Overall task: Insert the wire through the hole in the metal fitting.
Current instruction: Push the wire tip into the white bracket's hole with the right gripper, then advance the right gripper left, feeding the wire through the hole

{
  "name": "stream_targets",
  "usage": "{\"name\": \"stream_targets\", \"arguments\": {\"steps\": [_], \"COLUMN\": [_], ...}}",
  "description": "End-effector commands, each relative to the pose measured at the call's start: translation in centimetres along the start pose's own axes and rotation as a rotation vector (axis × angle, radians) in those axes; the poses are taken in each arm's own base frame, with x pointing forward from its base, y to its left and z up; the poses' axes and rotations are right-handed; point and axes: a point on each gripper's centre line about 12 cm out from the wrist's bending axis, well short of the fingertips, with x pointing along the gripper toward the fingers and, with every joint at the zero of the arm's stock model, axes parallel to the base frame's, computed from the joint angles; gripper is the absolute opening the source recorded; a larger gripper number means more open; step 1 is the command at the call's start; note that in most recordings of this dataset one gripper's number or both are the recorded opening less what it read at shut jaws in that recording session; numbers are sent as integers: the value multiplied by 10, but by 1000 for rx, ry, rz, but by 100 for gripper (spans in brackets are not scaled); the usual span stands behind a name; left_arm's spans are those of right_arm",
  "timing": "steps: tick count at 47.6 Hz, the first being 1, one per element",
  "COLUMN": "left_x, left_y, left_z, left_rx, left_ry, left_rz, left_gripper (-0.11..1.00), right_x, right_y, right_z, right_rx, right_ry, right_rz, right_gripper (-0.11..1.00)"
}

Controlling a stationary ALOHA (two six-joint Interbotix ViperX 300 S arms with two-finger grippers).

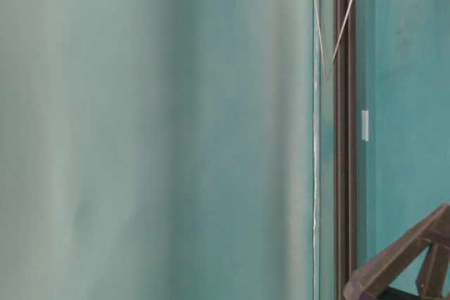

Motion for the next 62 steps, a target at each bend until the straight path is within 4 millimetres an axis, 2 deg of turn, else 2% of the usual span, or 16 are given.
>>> {"name": "stream_targets", "arguments": {"steps": [1, 62], "left_x": [2, 3], "left_y": [-2, -2], "left_z": [11, 10], "left_rx": [-2, -2], "left_ry": [-36, -22], "left_rz": [-5, -5], "left_gripper": [81, 80], "right_x": [3, 13], "right_y": [3, 5], "right_z": [8, 10], "right_rx": [3, -11], "right_ry": [-31, -38], "right_rz": [8, 13], "right_gripper": [-1, -1]}}
